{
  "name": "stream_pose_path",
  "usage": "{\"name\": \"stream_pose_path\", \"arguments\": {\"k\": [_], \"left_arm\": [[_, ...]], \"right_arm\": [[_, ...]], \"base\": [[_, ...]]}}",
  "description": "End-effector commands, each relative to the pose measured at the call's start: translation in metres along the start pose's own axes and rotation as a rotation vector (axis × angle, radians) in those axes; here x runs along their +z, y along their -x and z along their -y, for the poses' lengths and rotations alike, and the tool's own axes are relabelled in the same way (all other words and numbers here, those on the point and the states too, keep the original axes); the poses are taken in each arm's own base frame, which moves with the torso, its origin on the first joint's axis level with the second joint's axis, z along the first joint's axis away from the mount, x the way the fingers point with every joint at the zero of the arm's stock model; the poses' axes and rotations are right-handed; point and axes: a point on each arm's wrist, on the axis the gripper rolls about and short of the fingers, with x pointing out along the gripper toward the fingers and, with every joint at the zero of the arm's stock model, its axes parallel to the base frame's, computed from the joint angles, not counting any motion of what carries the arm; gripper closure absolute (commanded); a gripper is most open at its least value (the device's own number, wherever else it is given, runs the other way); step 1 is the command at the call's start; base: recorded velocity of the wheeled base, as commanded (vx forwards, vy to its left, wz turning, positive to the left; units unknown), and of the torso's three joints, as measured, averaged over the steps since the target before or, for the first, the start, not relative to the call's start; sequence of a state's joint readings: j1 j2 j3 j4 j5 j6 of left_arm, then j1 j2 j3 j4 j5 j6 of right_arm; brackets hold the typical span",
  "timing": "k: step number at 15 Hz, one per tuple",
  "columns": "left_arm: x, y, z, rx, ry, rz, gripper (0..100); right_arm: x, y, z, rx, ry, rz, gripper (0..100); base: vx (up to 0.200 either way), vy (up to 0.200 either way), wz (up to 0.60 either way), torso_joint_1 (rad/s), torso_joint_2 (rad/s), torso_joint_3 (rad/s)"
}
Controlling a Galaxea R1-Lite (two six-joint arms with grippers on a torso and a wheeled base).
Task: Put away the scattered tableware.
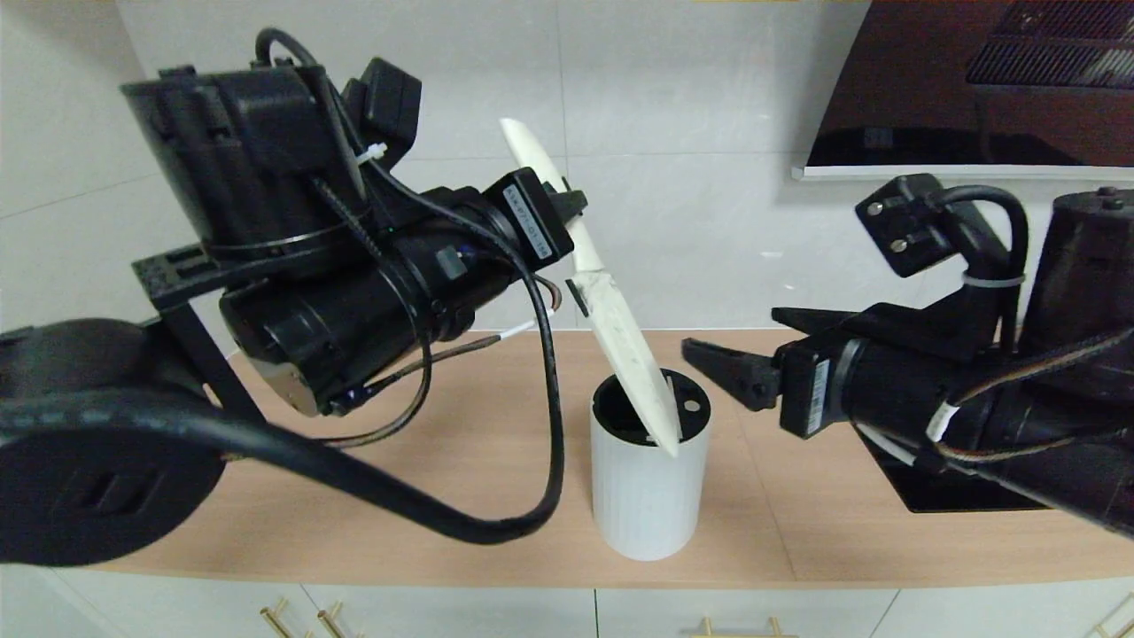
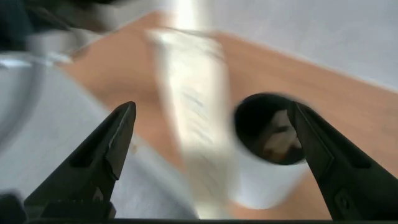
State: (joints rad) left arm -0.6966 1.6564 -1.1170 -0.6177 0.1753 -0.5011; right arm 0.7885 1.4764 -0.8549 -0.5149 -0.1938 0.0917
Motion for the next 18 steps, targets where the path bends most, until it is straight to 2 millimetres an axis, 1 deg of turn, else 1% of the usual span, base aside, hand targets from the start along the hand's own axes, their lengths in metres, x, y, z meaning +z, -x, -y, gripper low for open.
{"name": "stream_pose_path", "arguments": {"k": [1, 2, 3, 4, 5, 6, 8, 10, 11, 13, 18], "left_arm": [[0.016, -0.016, 0.006, 0.07, -0.122, 0.068, 100], [0.013, -0.021, 0.003, 0.148, -0.139, 0.108, 100], [0.004, -0.028, -0.002, 0.2, -0.138, 0.141, 100], [0.0, -0.033, -0.002, 0.201, -0.139, 0.152, 100], [-0.012, -0.043, -0.004, 0.225, -0.154, 0.187, 100], [-0.029, -0.05, -0.006, 0.237, -0.187, 0.16, 100], [-0.047, -0.058, -0.007, 0.276, -0.244, 0.139, 100], [-0.059, -0.062, -0.01, 0.301, -0.292, 0.145, 100], [-0.06, -0.062, -0.011, 0.3, -0.303, 0.15, 100], [-0.071, -0.064, -0.011, 0.293, -0.331, 0.138, 100], [-0.103, -0.077, -0.015, 0.286, -0.346, 0.104, 100]], "right_arm": [[0.015, 0.019, 0.015, -0.046, -0.012, 0.051, 0], [0.016, 0.02, 0.02, -0.065, -0.014, 0.055, 0], [0.015, 0.016, 0.025, -0.086, -0.012, 0.049, 0], [0.015, 0.015, 0.027, -0.095, -0.009, 0.048, 0], [0.013, 0.011, 0.028, -0.092, 0.006, 0.035, 0], [0.01, 0.009, 0.029, -0.095, 0.008, 0.026, 0], [0.01, 0.009, 0.03, -0.097, 0.008, 0.026, 0], [0.01, 0.009, 0.03, -0.097, 0.008, 0.023, 0], [0.009, 0.008, 0.03, -0.099, 0.009, 0.02, 0], [0.007, 0.005, 0.03, -0.1, 0.01, 0.011, 0], [0.004, 0.003, 0.03, -0.099, 0.013, -0.001, 0]], "base": [[0.0, 0.0, 0.0, 0.0, 0.0, 0.0], [0.0, 0.0, 0.0, 0.0, 0.0, 0.0], [0.0, 0.0, 0.0, 0.0, 0.0, 0.0], [0.0, 0.0, 0.0, 0.0, 0.0, 0.0], [0.0, 0.0, 0.0, 0.0, 0.0, 0.0], [0.0, 0.0, 0.0, 0.0, 0.0, 0.0], [0.0, 0.0, 0.0, 0.0, 0.0, 0.0], [0.0, 0.0, 0.0, 0.0, 0.0, 0.0], [0.0, 0.0, 0.0, 0.0, 0.0, 0.0], [0.0, 0.0, 0.0, 0.0, 0.0, 0.0], [0.0, 0.0, 0.0, 0.0, 0.0, 0.0]]}}
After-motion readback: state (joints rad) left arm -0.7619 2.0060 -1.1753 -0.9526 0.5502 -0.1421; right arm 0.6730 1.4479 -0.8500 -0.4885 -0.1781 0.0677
